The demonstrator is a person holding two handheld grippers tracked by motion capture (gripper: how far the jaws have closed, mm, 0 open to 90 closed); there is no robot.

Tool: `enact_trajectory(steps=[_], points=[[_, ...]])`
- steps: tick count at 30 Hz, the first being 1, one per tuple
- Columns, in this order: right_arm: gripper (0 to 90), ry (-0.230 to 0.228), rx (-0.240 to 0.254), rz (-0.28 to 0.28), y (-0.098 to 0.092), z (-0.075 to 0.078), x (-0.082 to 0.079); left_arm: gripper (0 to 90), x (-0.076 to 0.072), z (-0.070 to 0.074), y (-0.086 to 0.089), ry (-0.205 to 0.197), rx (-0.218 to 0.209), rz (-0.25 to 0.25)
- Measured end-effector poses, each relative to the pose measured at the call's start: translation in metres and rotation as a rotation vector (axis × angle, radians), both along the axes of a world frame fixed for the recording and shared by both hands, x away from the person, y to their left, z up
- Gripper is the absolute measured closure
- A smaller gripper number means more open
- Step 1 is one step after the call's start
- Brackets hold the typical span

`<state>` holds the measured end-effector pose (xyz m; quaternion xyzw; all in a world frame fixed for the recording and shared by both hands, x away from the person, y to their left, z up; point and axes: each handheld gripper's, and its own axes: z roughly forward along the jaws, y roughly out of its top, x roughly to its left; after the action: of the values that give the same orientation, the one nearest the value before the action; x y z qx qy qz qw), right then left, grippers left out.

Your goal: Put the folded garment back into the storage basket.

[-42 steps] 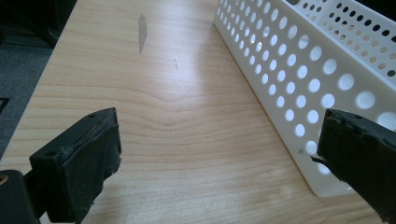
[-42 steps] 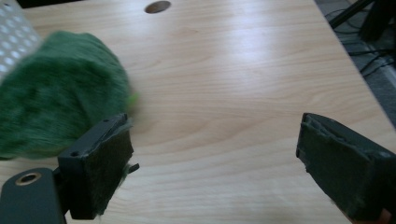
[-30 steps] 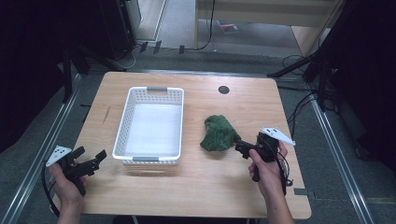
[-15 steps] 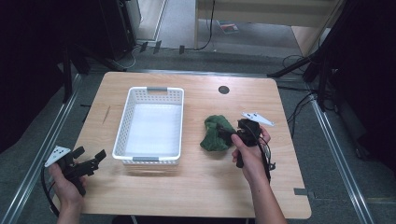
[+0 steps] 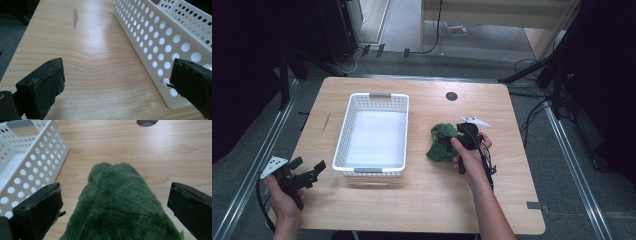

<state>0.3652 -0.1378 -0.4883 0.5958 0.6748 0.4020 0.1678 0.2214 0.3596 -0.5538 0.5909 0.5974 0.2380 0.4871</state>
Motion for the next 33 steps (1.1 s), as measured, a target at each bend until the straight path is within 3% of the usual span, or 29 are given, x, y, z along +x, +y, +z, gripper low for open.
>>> enact_trajectory(steps=[27, 33], points=[[0.0, 0.123, -0.095, 0.006, 0.017, -0.037, 0.023, 0.5, 0.0, 0.0, 0.0, -0.003, -0.005, -0.001], [0.0, 0.14, -0.075, -0.002, 0.016, -0.046, 0.021, 0.5, 0.0, 0.0, 0.0, -0.003, -0.003, -0.003]])
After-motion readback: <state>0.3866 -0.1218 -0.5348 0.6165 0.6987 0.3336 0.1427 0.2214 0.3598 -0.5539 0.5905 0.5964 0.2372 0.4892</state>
